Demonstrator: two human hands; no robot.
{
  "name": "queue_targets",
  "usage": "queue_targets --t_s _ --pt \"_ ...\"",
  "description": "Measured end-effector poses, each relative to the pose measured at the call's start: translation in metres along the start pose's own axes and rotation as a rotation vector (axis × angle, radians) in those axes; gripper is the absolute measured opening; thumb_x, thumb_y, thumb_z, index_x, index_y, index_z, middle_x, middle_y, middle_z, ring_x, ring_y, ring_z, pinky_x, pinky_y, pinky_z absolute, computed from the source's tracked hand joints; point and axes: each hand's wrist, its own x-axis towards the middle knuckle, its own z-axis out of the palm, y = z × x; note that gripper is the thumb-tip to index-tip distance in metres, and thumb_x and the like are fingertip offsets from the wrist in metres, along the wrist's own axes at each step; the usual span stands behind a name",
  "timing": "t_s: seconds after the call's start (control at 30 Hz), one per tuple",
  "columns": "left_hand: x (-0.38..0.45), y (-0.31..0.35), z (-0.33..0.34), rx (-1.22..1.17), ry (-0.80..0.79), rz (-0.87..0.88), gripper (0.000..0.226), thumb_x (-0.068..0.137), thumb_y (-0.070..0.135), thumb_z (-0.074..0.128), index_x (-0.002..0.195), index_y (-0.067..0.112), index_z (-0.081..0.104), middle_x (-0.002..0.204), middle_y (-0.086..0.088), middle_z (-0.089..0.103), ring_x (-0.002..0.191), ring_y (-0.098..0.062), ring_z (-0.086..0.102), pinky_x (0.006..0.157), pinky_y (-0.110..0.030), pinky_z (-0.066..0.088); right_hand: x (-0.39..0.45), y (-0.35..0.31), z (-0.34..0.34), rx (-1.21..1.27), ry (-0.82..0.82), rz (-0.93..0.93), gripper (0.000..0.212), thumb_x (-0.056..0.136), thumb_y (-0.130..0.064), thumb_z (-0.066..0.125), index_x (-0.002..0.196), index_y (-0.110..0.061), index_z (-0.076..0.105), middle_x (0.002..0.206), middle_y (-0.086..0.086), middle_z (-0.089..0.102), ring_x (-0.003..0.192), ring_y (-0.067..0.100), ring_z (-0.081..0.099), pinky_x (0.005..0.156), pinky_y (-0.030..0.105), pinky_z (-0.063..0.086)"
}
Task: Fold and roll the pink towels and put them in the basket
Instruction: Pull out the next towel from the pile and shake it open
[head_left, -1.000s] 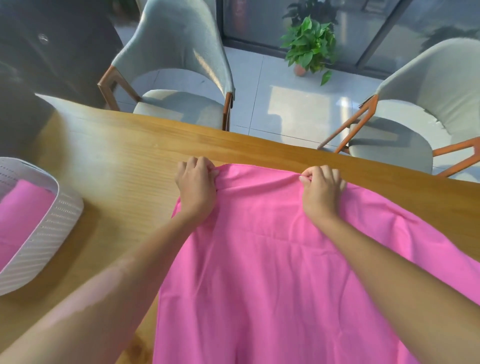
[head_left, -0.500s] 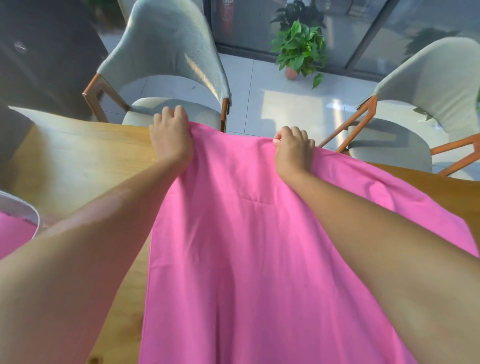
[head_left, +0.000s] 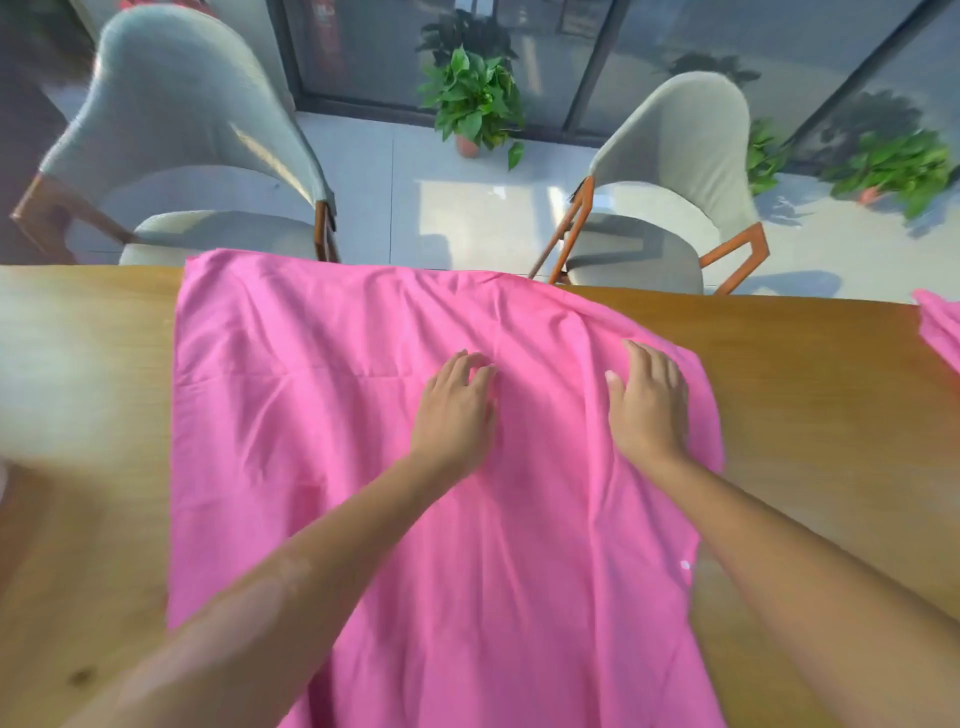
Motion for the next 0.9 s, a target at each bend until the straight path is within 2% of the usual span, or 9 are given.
queue_targets --t_s 0.1,0.2,0.27,0.37,0.47,0.53,0.67,0.8,0.9 --pt "-0.005 0.042 0.037 -0.021 -0.056 0.035 0.047 0.099 0.013 0.049 0.146 0.009 0.049 0.156 -0.01 0.04 0.149 -0.026 0.029 0.12 -0.042 0.026 -0.028 0.072 -0.025 0.005 -0.049 0.345 0.058 0.093 -0.033 0.064 0.137 0.0 0.046 0.131 0.025 0.054 0.122 0.042 0.048 0.102 0.048 0.036" --pt "-0.004 0.066 0.07 0.041 -0.101 -0.012 0.055 0.103 0.019 0.044 0.156 0.015 0.034 0.166 -0.006 0.023 0.155 -0.025 0.014 0.126 -0.043 0.009 -0.054 0.115 -0.035 0.03 -0.188 0.574 0.065 0.087 -0.053 0.067 0.124 -0.002 0.053 0.127 0.023 0.056 0.121 0.038 0.051 0.097 0.045 0.041" --pt "-0.004 0.076 0.084 0.128 -0.087 -0.049 0.058 0.103 0.03 0.041 0.159 0.023 0.028 0.169 -0.003 0.014 0.156 -0.025 0.006 0.125 -0.047 0.003 -0.067 0.128 -0.034 0.068 -0.22 0.567 0.055 0.083 -0.054 0.071 0.11 -0.008 0.061 0.118 0.018 0.062 0.116 0.035 0.054 0.092 0.042 0.043" --pt "-0.005 0.085 0.095 0.251 -0.061 -0.071 0.058 0.101 0.041 0.033 0.158 0.036 0.026 0.169 -0.004 0.013 0.156 -0.03 0.007 0.124 -0.056 0.006 -0.075 0.129 -0.026 0.132 -0.276 0.552 0.034 0.09 -0.043 0.067 0.097 -0.01 0.064 0.11 0.016 0.066 0.11 0.034 0.056 0.084 0.041 0.044" --pt "-0.006 0.089 0.099 0.325 -0.058 -0.074 0.062 0.098 0.053 0.021 0.159 0.041 0.021 0.169 -0.005 0.01 0.156 -0.032 0.005 0.122 -0.059 0.006 -0.062 0.134 -0.024 0.229 -0.217 0.557 0.022 0.101 -0.027 0.055 0.108 -0.006 0.055 0.111 0.019 0.067 0.103 0.037 0.061 0.069 0.038 0.034" --pt "-0.006 0.09 0.101 0.341 -0.057 -0.082 0.063 0.098 0.06 0.017 0.159 0.044 0.016 0.17 -0.005 0.007 0.156 -0.032 0.002 0.123 -0.058 0.003 -0.041 0.151 -0.029 0.281 -0.145 0.562 0.017 0.103 -0.019 0.049 0.114 -0.006 0.05 0.114 0.018 0.067 0.1 0.038 0.063 0.066 0.034 0.029" --pt "-0.002 0.096 0.102 0.34 -0.059 -0.117 0.061 0.099 0.054 0.029 0.158 0.043 0.021 0.169 -0.006 0.008 0.155 -0.032 0.0 0.122 -0.061 0.002 0.008 0.201 -0.033 0.258 -0.097 0.465 0.011 0.101 -0.007 0.047 0.112 -0.004 0.047 0.101 0.023 0.066 0.091 0.041 0.063 0.06 0.033 0.022" --pt "0.007 0.116 0.106 0.368 -0.074 -0.158 0.063 0.093 0.043 0.046 0.154 0.038 0.031 0.165 -0.008 0.015 0.152 -0.04 0.007 0.119 -0.066 0.007 0.05 0.236 -0.032 0.116 -0.139 0.187 0.008 0.101 -0.015 0.049 0.108 -0.012 0.045 0.093 0.021 0.068 0.08 0.043 0.063 0.059 0.037 0.034" --pt "0.012 0.133 0.112 0.347 -0.073 -0.216 0.065 0.089 0.044 0.046 0.151 0.036 0.031 0.163 -0.008 0.014 0.15 -0.043 0.004 0.116 -0.07 0.006 0.073 0.241 -0.024 0.282 -0.185 0.317 0.023 0.099 -0.027 0.053 0.103 -0.005 0.057 0.093 0.019 0.068 0.086 0.041 0.063 0.064 0.04 0.04"
